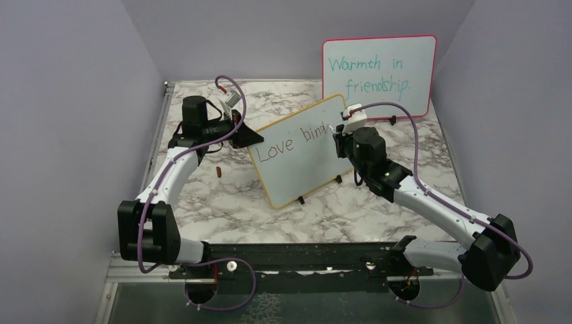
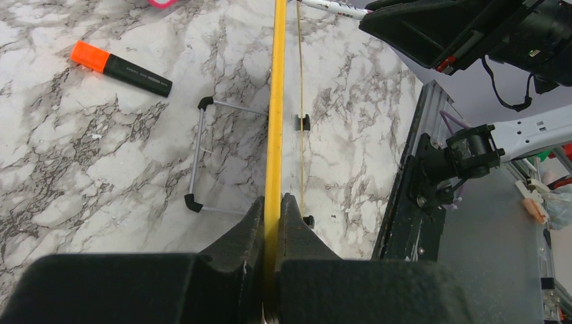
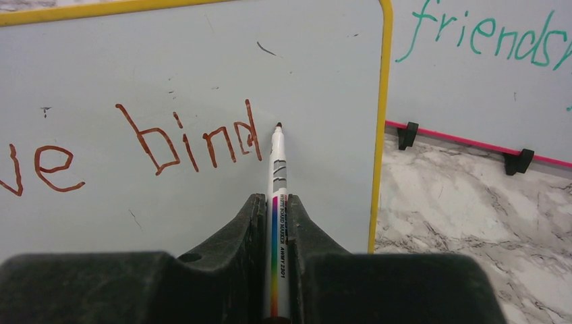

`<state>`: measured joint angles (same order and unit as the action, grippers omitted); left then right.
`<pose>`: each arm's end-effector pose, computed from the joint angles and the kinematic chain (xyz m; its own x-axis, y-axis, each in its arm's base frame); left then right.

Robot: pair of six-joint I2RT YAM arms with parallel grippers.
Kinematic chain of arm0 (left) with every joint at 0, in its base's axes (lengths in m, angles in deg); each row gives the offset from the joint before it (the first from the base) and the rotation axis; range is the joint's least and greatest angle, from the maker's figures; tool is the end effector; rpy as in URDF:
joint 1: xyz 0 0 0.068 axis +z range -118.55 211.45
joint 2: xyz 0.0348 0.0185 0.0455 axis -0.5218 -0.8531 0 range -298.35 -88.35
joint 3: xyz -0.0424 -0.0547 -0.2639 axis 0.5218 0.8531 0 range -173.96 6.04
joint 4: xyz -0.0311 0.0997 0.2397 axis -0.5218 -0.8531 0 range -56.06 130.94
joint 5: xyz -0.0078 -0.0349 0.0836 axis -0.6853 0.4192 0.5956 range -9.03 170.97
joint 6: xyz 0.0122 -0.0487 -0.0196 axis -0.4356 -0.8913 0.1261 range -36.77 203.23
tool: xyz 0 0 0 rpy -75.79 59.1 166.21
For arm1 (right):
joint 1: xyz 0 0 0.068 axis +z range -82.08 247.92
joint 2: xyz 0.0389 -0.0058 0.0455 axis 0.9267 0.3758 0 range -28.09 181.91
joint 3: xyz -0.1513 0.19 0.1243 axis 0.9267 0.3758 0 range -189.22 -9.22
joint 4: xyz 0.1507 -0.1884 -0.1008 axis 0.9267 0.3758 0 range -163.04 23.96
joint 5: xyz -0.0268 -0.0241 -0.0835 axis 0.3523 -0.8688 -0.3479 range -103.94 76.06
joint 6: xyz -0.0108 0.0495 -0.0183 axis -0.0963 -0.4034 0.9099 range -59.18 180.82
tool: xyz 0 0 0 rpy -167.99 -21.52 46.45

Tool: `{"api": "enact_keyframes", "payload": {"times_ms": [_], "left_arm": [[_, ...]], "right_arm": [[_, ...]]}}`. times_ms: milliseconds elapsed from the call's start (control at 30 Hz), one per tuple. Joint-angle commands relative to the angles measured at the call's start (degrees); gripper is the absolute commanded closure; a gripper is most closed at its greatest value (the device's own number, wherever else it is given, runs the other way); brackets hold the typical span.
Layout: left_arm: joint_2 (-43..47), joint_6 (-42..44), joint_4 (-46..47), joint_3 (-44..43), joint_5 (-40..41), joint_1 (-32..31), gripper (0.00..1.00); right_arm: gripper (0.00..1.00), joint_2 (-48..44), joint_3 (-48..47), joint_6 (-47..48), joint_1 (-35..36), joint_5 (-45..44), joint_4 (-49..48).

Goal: Write a sentence on the whiteboard

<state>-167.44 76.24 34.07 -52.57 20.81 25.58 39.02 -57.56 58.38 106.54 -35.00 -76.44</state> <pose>0.2974 -0.0615 0.3011 -0.5531 -0.0039 -0.8331 0.7556 0.4188 -0.5036 0.2205 0.1598 0.3063 -0.2203 -0.1252 -0.9674 -0.3026 0.9516 -0.0542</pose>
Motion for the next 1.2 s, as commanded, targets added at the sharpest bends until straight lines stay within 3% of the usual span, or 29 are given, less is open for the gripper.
{"api": "enact_keyframes", "payload": {"times_ms": [0, 1167], "left_arm": [[-2.21, 6.37, -5.17, 1.22, 6.42, -1.6, 1.0], [-2.21, 6.3, -5.17, 1.22, 6.65, -1.63, 1.0]], "right_arm": [[0.99, -0.56, -0.8, 0.06, -0.28, 2.66, -0.64], [0.99, -1.94, 0.59, -1.11, -0.29, 3.12, 3.31]]}}
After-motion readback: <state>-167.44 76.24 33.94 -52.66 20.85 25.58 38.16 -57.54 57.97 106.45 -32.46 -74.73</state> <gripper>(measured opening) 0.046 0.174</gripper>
